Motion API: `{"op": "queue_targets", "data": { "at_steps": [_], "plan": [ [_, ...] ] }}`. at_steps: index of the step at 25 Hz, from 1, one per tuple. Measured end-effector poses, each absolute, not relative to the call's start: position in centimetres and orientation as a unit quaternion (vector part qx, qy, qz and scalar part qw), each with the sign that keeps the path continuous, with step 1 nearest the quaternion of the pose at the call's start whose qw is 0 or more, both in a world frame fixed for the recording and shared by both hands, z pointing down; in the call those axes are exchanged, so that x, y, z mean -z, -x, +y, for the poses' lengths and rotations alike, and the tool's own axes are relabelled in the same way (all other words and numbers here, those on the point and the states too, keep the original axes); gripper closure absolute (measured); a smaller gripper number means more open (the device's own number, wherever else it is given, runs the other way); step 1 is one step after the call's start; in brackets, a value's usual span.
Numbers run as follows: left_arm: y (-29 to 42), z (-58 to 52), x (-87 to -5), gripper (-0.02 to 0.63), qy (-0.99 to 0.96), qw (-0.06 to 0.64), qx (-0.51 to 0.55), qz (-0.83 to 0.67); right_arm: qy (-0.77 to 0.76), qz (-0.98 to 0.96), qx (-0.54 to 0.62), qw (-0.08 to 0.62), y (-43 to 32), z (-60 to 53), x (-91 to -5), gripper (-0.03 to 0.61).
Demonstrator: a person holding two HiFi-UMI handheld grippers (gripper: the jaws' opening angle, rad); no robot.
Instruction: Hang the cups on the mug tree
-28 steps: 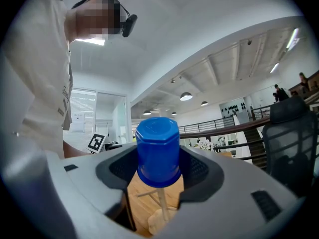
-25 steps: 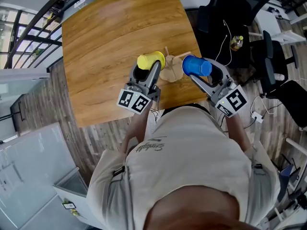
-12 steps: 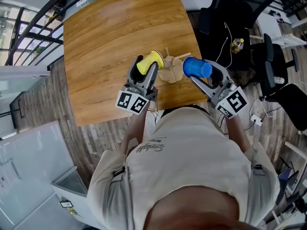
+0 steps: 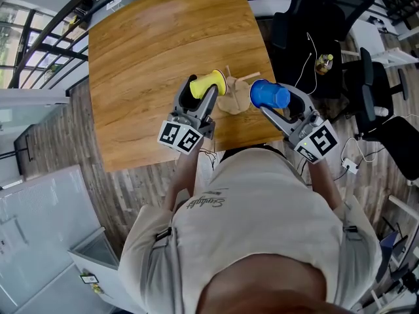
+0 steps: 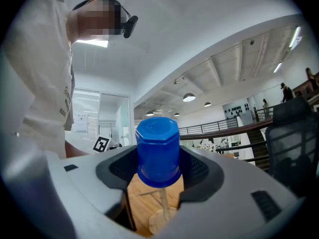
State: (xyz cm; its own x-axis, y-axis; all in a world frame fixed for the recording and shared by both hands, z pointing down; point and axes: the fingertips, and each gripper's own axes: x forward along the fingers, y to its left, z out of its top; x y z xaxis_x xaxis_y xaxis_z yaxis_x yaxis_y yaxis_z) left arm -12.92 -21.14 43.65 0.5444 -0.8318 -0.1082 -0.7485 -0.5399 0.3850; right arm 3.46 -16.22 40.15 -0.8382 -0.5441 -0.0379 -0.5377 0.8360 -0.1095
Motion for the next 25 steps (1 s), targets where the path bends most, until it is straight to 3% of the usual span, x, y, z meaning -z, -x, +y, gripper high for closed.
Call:
{"op": "queue_targets", "data": {
  "at_steps": [15, 25],
  "plan": [
    [13.4, -21.3, -43.2, 0.250, -0.872, 0.103, 0.101, -0.468, 0.291, 0.955, 0.046, 0.038, -3.8, -15.9, -40.0, 0.331],
    [13.9, -20.6, -41.1, 0.250, -0.869, 0.066, 0.114, -0.476, 0.293, 0.954, 0.041, 0.043, -4.2, -15.2, -39.8, 0.331]
  ]
}}
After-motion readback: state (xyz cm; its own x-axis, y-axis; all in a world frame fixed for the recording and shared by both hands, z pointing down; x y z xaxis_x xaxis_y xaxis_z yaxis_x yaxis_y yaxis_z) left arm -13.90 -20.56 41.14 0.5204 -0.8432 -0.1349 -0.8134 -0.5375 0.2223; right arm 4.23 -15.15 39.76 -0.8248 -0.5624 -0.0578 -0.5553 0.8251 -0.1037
